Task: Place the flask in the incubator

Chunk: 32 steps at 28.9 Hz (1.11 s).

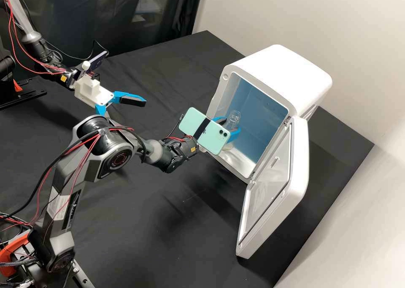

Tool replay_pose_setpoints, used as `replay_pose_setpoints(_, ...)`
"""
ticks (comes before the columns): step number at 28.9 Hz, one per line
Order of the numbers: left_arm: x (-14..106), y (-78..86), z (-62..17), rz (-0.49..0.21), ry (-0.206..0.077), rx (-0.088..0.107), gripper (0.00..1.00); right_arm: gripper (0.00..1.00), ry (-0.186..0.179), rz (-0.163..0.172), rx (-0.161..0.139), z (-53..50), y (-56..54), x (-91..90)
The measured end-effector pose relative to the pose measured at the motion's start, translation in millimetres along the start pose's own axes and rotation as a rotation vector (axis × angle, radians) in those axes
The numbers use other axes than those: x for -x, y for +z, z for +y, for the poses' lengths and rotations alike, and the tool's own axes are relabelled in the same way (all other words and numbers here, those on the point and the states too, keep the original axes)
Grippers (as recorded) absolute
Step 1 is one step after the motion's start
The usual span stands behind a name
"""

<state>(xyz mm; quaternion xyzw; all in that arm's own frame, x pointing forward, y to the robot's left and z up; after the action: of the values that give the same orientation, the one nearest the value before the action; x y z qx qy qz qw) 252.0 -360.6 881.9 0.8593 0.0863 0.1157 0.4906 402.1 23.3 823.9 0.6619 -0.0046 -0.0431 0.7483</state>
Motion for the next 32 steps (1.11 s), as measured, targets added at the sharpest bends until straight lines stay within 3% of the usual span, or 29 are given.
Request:
replay_pose_setpoints(5, 0.0, 0.0, 0.0, 0.000, 0.000, 0.000, 1.00, 0.00, 0.014, 0.003, -0.015, 3.5, -5.6, -4.3)
replay_pose_setpoints(7, 0.0, 0.0, 0.0, 0.000, 0.000, 0.000, 1.00, 0.00, 0.019, 0.003, -0.006, 3.6, -6.0, -6.9)
replay_pose_setpoints(14, 0.1, -2.4, -0.5, 0.004, -0.004, -0.003, 1.00, 0.00, 0.000, -0.010, -0.013, 0.1, -9.0, -15.4)
replay_pose_setpoints(18, -0.3, -2.4, -1.6, 0.002, -0.009, -0.004, 1.00, 0.00, -0.010, -0.014, 0.016, -1.6, -9.7, -18.6)
replay_pose_setpoints(21, -0.6, -2.7, -2.6, 0.002, -0.012, -0.002, 1.00, 0.00, -0.014, -0.015, 0.021, -2.3, -9.7, -18.6)
replay_pose_setpoints(26, -0.4, -4.0, -2.2, 0.005, -0.010, 0.004, 1.00, 0.00, -0.029, -0.034, 0.014, -9.4, -3.6, -20.8)
replay_pose_setpoints(32, -0.4, -3.7, -2.3, 0.002, -0.011, 0.002, 1.00, 0.00, -0.083, -0.076, 0.016, -30.6, 13.0, -22.0)
